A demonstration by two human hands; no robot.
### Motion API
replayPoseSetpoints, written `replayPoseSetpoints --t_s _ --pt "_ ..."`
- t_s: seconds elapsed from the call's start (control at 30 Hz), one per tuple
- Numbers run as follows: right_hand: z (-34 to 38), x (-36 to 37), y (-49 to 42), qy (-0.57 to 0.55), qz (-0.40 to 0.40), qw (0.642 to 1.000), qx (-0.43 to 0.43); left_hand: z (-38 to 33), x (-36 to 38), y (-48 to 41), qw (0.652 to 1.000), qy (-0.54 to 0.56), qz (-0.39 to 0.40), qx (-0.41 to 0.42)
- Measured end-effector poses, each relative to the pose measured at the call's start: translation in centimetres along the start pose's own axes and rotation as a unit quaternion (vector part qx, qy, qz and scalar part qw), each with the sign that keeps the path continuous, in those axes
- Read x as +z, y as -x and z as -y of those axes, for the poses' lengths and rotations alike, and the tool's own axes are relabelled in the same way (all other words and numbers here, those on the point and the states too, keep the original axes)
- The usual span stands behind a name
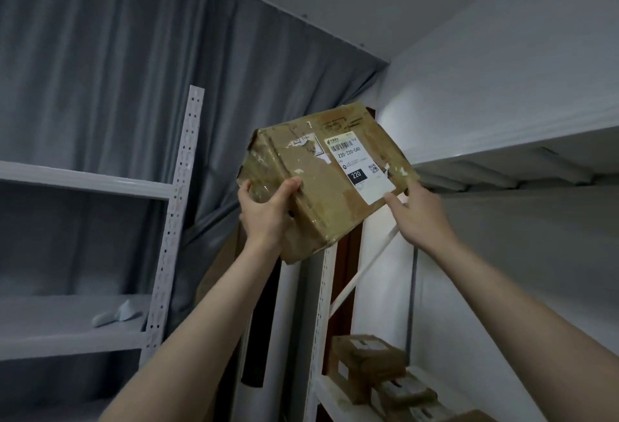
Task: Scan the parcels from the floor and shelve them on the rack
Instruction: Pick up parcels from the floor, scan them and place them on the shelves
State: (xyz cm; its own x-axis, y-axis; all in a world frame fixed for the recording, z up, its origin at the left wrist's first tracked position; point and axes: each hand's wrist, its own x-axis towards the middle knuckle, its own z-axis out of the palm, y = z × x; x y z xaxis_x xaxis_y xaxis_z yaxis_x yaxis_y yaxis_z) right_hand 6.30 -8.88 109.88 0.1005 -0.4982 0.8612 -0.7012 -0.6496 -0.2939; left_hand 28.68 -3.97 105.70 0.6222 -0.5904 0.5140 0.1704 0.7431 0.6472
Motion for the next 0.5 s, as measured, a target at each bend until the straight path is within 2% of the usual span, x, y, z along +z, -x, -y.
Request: replayPoseSetpoints --t_s 0.13,0.27,0.5 --pt "0.9 3.0 -4.4 0.024 0.029 0.998 -0.059 0.8 3.5 -4.8 0.999 -0.017 -0.017 0.036" --pt "1.0 6.1 -9.4 0.073 0.005 0.993 -0.093 2.5 7.1 -11.4 0.997 -0.014 -0.007 0.078" --pt "-1.4 12.9 -19.5 0.106 -0.021 0.993 -0.056 5.5 11.6 -23.8 0.990 -0.050 0.033 0.125"
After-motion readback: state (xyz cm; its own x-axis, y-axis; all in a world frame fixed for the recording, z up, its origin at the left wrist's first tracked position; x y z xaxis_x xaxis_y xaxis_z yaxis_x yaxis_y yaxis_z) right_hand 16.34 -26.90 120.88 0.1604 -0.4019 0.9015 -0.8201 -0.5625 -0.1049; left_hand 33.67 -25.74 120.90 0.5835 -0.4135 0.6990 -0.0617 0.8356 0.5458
